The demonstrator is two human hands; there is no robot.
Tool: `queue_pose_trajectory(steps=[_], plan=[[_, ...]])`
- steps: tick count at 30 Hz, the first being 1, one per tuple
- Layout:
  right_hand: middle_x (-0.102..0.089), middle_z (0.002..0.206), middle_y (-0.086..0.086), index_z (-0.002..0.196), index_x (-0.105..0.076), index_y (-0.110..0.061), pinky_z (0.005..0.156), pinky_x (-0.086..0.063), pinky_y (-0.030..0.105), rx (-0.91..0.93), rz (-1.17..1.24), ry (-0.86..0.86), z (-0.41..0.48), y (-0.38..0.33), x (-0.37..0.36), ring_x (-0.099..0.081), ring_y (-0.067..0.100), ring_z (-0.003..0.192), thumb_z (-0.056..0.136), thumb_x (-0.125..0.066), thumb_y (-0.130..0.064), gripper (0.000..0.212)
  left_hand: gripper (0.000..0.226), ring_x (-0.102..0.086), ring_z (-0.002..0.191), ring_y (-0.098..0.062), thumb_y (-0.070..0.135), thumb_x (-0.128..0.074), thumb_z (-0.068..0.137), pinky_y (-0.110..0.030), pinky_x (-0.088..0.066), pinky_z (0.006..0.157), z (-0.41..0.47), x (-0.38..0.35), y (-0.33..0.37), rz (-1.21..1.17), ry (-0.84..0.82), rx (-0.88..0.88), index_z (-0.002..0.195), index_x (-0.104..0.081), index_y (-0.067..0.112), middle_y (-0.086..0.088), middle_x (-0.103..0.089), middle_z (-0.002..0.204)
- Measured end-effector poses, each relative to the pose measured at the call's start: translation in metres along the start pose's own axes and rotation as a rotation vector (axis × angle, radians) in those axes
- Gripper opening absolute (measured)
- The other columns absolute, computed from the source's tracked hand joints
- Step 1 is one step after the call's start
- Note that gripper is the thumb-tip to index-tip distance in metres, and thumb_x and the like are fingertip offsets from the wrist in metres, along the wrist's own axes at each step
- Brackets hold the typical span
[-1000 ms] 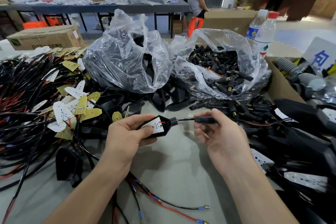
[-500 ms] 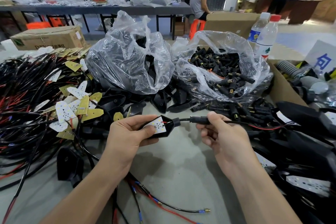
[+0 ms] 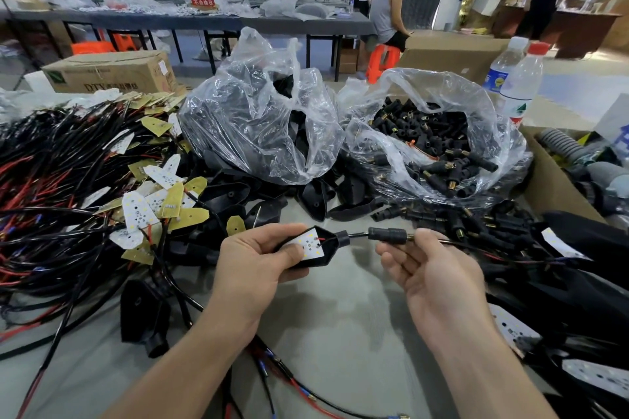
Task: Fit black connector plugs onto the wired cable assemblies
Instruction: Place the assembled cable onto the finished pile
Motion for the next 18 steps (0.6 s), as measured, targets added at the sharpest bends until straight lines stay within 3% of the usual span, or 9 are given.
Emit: queue_pose_trajectory(steps=[3, 8, 15, 18], plan=[[-0.072, 0.078, 0.02, 0.109, -0.06, 0.008, 0.049, -0.055, 0.025, -0.003, -0.079, -0.008, 0.0016, 0.0013, 0.0005, -0.072, 0.025, 0.061, 0.103, -0.058, -0.012, 0.021, 0.031, -0.077, 0.083, -0.019, -0.014, -0.068, 0.085, -0.026, -0.061, 0.061, 0.0019, 0.0047, 0.0012, -0.022, -0.001, 0.011, 0.095, -0.081, 0.012, -0.009, -0.08, 0.093], [-0.071, 0.074, 0.014, 0.104, -0.065, 0.004, 0.048, -0.05, 0.021, 0.02, -0.128, 0.015, 0.0042, -0.0003, 0.0026, -0.065, 0.017, 0.056, 0.101, -0.062, -0.014, 0.018, 0.037, -0.078, 0.085, -0.023, -0.015, -0.068, 0.085, -0.027, -0.061, 0.061, 0.002, 0.0055, 0.0015, 0.001, -0.028, 0.015, 0.086, -0.084, 0.018, -0.01, -0.08, 0.093], [-0.072, 0.079, 0.014, 0.098, -0.072, -0.003, 0.06, -0.056, 0.028, -0.013, -0.072, -0.144, -0.0011, -0.0043, -0.0054, -0.07, 0.023, 0.069, 0.1, -0.057, -0.014, 0.019, 0.036, -0.078, 0.081, -0.019, -0.016, -0.067, 0.086, -0.027, -0.061, 0.059, 0.0027, 0.0069, 0.0016, 0.002, -0.006, 0.012, 0.086, -0.083, 0.017, -0.008, -0.08, 0.091], [-0.07, 0.077, 0.017, 0.093, -0.072, 0.004, 0.054, -0.055, 0.025, 0.021, -0.116, -0.105, 0.0002, -0.0052, -0.0025, -0.066, 0.021, 0.062, 0.1, -0.056, -0.006, 0.019, 0.035, -0.077, 0.08, -0.018, -0.016, -0.068, 0.085, -0.026, -0.06, 0.059, 0.0031, 0.008, 0.0022, -0.021, 0.016, 0.01, 0.088, -0.082, 0.015, -0.008, -0.08, 0.091]])
Point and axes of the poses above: each hand's wrist, its own z-axis towards the middle knuckle, its own x-axis out of the back of the hand, y = z × x, the point moved 5 cm from there along z, towards the middle knuckle
